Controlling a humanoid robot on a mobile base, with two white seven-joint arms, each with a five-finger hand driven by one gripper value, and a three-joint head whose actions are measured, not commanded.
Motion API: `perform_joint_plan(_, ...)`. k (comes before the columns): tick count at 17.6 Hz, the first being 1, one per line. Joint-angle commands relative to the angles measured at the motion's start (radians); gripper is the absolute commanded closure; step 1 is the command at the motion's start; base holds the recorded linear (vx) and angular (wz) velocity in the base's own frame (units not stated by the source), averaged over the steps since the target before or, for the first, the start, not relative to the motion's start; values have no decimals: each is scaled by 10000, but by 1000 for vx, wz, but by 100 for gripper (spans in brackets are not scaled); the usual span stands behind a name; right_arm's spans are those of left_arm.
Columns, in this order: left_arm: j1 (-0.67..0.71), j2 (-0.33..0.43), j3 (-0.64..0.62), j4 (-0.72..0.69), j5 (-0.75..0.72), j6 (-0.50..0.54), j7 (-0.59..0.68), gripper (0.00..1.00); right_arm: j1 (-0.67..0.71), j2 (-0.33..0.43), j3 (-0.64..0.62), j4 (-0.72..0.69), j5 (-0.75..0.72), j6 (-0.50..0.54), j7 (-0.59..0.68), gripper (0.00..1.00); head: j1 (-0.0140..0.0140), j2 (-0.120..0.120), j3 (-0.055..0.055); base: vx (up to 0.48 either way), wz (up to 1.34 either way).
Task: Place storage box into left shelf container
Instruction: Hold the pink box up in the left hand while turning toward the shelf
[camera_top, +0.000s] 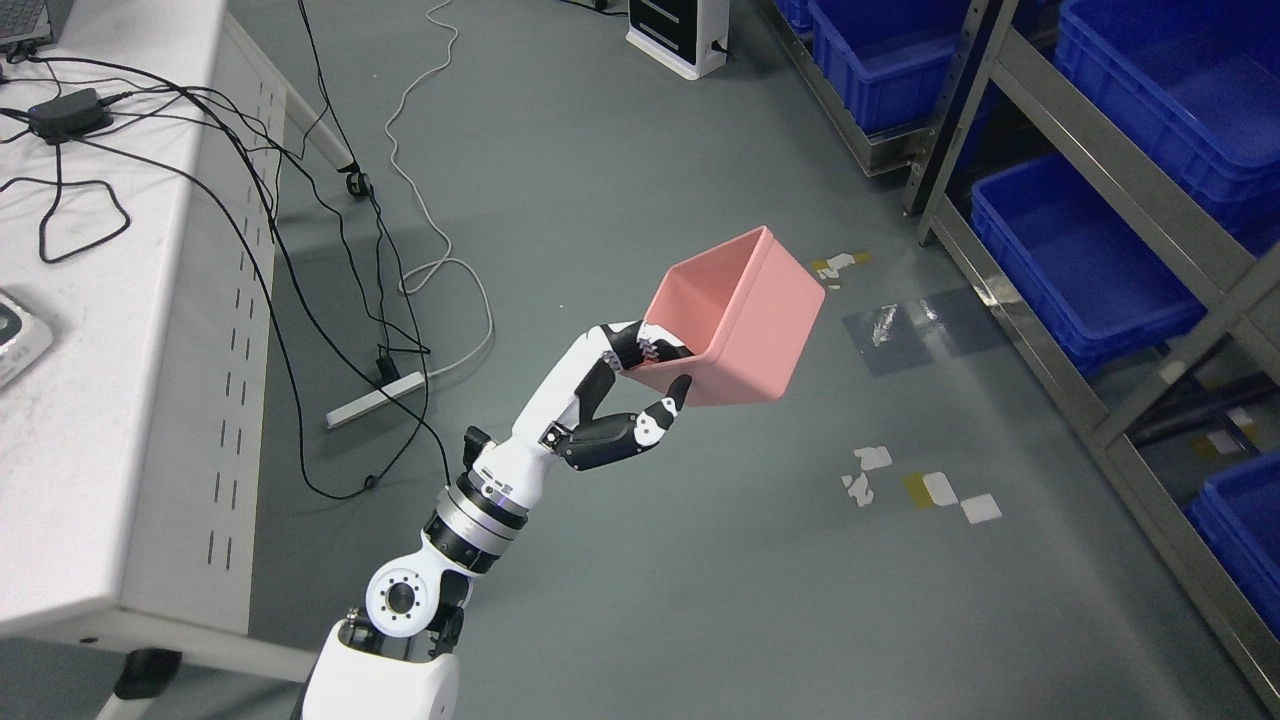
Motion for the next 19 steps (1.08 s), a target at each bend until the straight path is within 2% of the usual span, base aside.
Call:
perform_joint_plan(1,48,175,-35,-34,0,17,8,100,77,-175,0,-175,-31,-6,-1,0,0,0,0,466,99)
perform_joint_plan(10,217,175,-126,-18,0,125,-8,99,77,-175,0,-175,-31,-6,-1,0,0,0,0,526,296)
perform_joint_plan(19,309,175,-970,-3,16,94,-23,99,77,-175,0,-175,-31,-6,-1,0,0,0,0,454,348)
